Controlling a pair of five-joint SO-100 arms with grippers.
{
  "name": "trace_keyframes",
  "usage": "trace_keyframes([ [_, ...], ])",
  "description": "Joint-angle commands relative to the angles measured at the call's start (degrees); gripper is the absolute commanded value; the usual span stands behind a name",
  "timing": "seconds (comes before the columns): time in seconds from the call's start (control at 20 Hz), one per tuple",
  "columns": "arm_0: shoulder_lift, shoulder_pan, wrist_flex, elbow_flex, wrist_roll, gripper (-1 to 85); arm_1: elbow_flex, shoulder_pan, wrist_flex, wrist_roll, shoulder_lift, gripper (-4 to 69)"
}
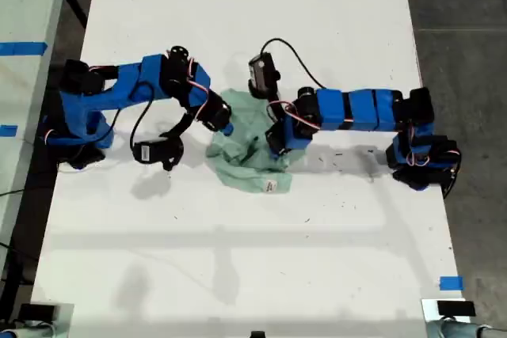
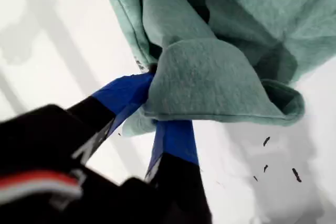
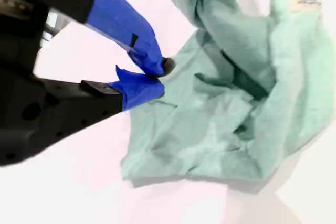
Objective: Fold tshirt
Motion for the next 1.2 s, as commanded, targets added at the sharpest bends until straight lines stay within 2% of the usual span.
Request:
trace_keyframes([
  [0.0, 0.18, 6.42, -3.52, -0.53, -3.34, 0.1, 0.70, -1.05, -1.49, 1.32, 4.92, -1.4],
  [0.15, -0.35, 10.02, -4.04, -0.53, -6.06, 0.1, 1.23, -0.79, -1.49, 0.70, 4.75, -1.4],
  [0.3, -4.39, 12.92, -10.63, -0.79, -7.21, 0.1, 2.72, 0.53, -1.67, -0.18, 5.01, -1.4],
  [0.45, -9.05, 12.22, -13.10, -2.02, -9.14, 2.3, 2.64, 1.41, -1.67, -1.05, 5.01, -1.4],
  [0.6, -8.17, 11.16, -12.66, -1.93, -11.34, 21.0, 2.64, 1.67, -1.23, -1.05, 5.10, -1.4],
  [0.65, -8.09, 10.55, -12.30, -1.93, -11.34, 30.4, 2.64, 1.67, -1.14, -1.05, 5.10, -1.4],
  [0.7, -8.09, 9.84, -11.69, -1.85, -11.69, 31.9, 2.72, 1.76, -1.14, -1.05, 5.10, -1.4],
  [0.9, -9.05, 7.91, -14.15, -1.85, -12.22, 31.6, 2.81, 2.11, -1.14, -1.14, 5.19, -1.4],
  [1.15, -8.88, 9.58, -11.51, -1.76, -13.45, 30.8, 3.16, -2.55, -0.53, 2.55, 5.36, -1.4],
])
